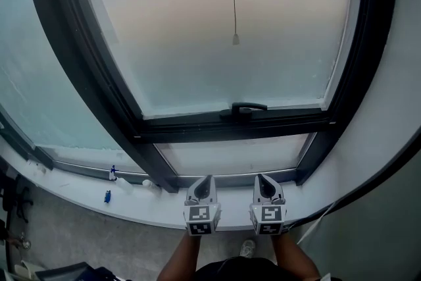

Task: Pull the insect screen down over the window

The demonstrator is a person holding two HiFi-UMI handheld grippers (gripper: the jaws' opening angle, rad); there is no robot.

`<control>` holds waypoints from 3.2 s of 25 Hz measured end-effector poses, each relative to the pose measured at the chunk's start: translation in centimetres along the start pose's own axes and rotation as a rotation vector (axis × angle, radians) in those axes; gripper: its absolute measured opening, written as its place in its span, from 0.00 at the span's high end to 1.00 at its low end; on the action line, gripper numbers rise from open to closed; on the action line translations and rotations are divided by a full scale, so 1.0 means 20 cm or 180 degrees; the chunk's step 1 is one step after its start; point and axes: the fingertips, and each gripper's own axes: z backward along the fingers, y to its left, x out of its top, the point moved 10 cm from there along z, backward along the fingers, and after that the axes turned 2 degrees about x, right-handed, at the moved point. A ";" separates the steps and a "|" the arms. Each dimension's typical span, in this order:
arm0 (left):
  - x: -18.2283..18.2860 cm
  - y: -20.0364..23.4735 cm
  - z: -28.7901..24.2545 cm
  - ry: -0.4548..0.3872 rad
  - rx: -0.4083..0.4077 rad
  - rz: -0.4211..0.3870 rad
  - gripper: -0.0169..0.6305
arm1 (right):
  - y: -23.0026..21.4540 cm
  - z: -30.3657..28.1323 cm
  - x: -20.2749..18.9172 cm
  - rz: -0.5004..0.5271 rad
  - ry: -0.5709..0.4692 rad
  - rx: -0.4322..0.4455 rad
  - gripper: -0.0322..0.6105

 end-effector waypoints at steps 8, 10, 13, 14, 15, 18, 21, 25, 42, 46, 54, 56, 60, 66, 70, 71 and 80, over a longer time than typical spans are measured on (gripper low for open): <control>0.07 -0.04 -0.18 -0.0099 0.0085 -0.0119 0.97 | -0.18 -0.15 0.03 0.0138 -0.0179 0.0112 0.95; 0.10 -0.05 -0.22 -0.0130 0.0090 -0.0056 0.97 | -0.21 -0.18 0.06 0.0124 -0.0216 0.0160 0.95; 0.12 -0.06 -0.26 -0.0176 0.0195 -0.0135 0.97 | -0.24 -0.22 0.12 0.0074 -0.0283 0.0210 0.95; 0.13 -0.06 -0.27 -0.0193 0.0209 -0.0127 0.97 | -0.24 -0.23 0.15 0.0006 -0.0307 0.0216 0.95; 0.15 -0.07 -0.28 -0.0214 0.0216 -0.0105 0.97 | -0.24 -0.24 0.17 -0.0061 -0.0326 0.0223 0.95; 0.18 -0.07 -0.31 -0.0260 0.0204 -0.0130 0.97 | -0.29 -0.29 0.18 0.0065 -0.0309 0.0186 0.95; 0.21 -0.05 -0.34 -0.0298 0.0214 -0.0069 0.97 | -0.33 -0.33 0.25 0.0114 -0.0386 0.0155 0.95; 0.27 -0.02 -0.39 -0.0395 0.0175 0.0004 0.97 | -0.35 -0.40 0.31 0.0068 -0.0475 0.0096 0.95; 0.83 0.15 -0.56 -0.1277 0.0004 -0.0530 0.97 | -0.28 -0.52 0.89 0.0683 -0.1386 -0.0020 0.95; 1.10 0.14 -0.58 -0.1700 -0.0021 -0.0714 0.97 | -0.31 -0.55 1.12 0.0772 -0.1716 -0.0020 0.95; 1.54 0.08 -0.51 -0.2365 -0.0002 -0.0774 0.97 | -0.30 -0.52 1.59 0.1157 -0.2497 0.0025 0.95; 1.65 0.09 -0.50 -0.2495 0.0009 -0.0808 0.97 | -0.27 -0.47 1.71 0.1260 -0.2742 0.0019 0.95; 1.92 0.14 -0.44 -0.2843 -0.0082 -0.0780 0.97 | -0.22 -0.42 1.94 0.1435 -0.3150 0.0013 0.95; 2.28 0.15 -0.31 -0.3226 0.0137 -0.1382 0.97 | -0.19 -0.29 2.24 0.1801 -0.3476 -0.0206 0.95; 2.49 0.14 -0.25 -0.3336 0.0310 -0.1875 0.97 | -0.15 -0.22 2.38 0.1978 -0.3671 -0.0430 0.95; 2.53 0.13 -0.24 -0.3367 0.0353 -0.1965 0.97 | -0.14 -0.20 2.41 0.2030 -0.3673 -0.0487 0.95; 2.80 0.11 -0.15 -0.3513 0.0833 -0.2848 0.97 | -0.15 -0.22 2.65 0.3365 -0.3368 -0.1245 0.95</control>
